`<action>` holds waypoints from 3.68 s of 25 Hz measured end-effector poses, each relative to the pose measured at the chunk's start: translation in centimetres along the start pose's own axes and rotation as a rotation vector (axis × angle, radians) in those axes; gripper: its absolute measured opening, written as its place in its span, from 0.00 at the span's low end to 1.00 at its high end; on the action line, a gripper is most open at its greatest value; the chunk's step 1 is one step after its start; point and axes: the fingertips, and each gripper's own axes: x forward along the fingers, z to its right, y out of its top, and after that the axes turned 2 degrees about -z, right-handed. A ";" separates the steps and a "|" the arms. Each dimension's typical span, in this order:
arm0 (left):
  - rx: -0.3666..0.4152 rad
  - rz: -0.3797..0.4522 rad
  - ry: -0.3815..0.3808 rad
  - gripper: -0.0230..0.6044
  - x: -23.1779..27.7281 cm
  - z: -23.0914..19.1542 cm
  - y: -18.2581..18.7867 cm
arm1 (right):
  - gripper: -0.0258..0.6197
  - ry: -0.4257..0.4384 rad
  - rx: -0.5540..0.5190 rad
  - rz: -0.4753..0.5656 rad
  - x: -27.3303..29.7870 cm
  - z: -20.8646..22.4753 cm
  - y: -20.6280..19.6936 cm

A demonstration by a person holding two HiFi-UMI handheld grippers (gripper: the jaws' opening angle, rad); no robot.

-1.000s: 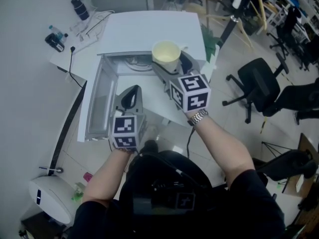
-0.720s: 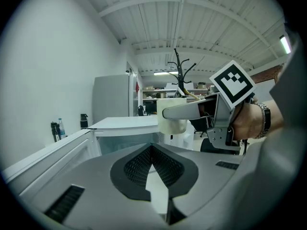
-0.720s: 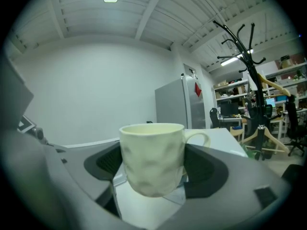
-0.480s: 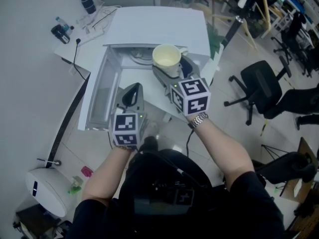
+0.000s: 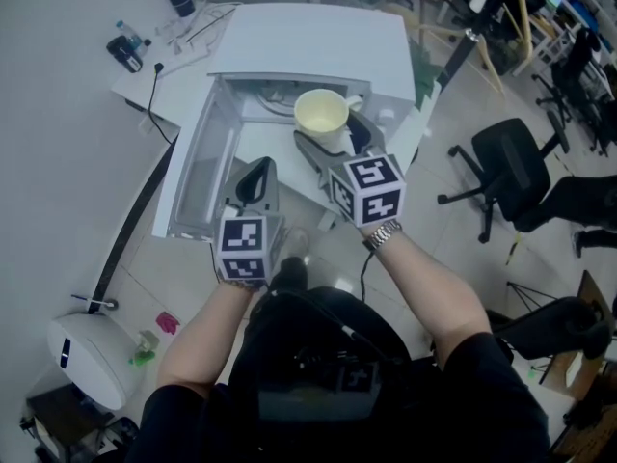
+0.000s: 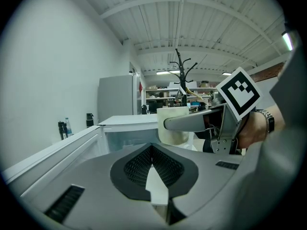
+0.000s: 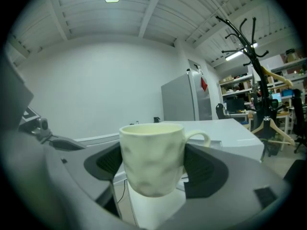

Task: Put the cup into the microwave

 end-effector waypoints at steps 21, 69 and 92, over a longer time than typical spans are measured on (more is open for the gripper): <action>-0.016 -0.036 0.049 0.04 -2.9 0.1 -3.2 | 0.70 0.055 -0.004 -0.011 0.7 -1.8 -3.1; -0.079 -0.266 -0.195 0.04 9.7 -5.6 -4.2 | 0.70 -0.159 0.093 -0.093 14.9 5.1 -9.5; -0.083 -0.308 -0.179 0.04 11.1 -6.5 -5.0 | 0.70 -0.230 0.135 -0.098 18.8 8.8 -11.1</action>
